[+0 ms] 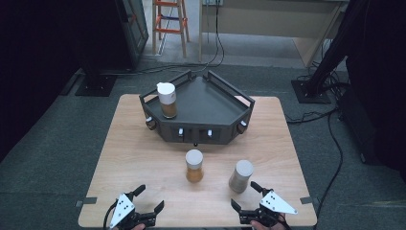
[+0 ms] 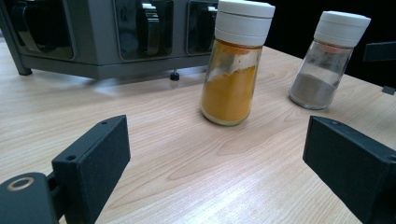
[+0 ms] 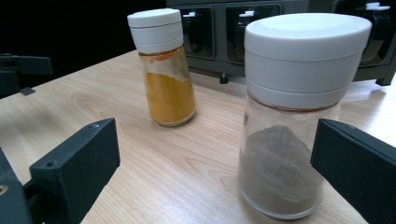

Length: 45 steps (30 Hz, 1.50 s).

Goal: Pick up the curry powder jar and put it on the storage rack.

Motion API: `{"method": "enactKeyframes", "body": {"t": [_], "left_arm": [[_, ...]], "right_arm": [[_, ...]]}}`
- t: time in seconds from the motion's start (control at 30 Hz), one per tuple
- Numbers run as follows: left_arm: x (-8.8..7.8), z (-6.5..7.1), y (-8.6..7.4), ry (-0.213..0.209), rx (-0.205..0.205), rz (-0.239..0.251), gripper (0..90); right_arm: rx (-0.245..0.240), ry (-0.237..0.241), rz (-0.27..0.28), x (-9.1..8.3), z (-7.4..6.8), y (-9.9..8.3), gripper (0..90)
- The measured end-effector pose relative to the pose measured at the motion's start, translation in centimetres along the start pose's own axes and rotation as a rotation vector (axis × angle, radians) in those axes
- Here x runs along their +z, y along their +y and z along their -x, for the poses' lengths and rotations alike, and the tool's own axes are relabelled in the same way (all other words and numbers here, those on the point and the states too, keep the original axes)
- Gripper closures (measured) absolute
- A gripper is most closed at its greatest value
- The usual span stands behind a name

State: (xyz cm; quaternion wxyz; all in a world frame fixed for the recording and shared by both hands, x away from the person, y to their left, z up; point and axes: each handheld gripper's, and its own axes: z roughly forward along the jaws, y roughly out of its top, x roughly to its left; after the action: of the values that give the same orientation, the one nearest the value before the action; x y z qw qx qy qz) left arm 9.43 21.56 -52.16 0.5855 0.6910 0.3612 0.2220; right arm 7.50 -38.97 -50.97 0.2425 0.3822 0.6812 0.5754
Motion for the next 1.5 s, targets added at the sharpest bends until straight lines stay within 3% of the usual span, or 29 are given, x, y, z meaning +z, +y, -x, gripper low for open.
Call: {"method": "enactKeyframes", "body": {"t": [0.83,1.5], "left_arm": [[-0.1,0.0,0.0,0.0,0.0,0.002,7.3],[-0.1,-0.3,0.0,0.013,0.01,0.0,7.3]], "right_arm": [[-0.05,0.106,-0.008,0.8,-2.0,1.0,1.2],[-0.094,0.17,-0.03,4.3,-2.9,3.3,1.2]]}}
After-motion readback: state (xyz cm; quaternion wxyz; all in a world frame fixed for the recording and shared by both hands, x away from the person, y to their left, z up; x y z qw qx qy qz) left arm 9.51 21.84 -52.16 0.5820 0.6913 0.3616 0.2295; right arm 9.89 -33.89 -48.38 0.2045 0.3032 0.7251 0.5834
